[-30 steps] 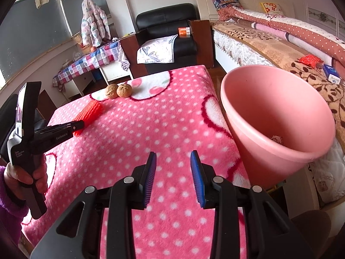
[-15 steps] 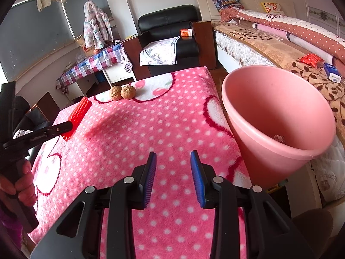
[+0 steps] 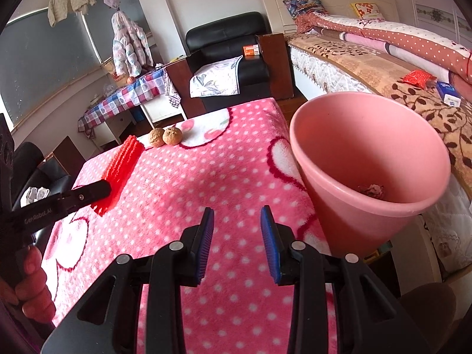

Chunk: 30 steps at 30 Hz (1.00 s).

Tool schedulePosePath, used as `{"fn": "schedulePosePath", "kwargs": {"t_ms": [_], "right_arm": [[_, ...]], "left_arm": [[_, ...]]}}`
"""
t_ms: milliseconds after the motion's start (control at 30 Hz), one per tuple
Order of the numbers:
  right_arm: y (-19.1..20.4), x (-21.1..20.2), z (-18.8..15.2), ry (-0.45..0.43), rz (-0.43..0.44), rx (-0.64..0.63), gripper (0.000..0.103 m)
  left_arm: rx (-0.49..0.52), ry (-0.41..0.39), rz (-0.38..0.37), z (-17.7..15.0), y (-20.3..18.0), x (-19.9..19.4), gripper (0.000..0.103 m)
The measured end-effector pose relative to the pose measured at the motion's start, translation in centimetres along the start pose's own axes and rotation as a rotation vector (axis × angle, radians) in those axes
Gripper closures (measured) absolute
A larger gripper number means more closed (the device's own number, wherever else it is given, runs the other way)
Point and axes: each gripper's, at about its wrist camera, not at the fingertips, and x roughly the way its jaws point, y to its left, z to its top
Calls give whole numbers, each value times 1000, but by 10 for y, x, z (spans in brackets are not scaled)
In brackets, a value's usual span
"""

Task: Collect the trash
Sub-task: 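Carry the red mesh scrubber with the left tool over the pink bucket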

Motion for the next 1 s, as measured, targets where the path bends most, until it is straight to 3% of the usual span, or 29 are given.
{"fn": "schedulePosePath", "kwargs": {"t_ms": [1000], "right_arm": [[-107,-34,18,-74,-145,157,70]], "left_arm": [[209,-2,0,14,-136,40,93]]}}
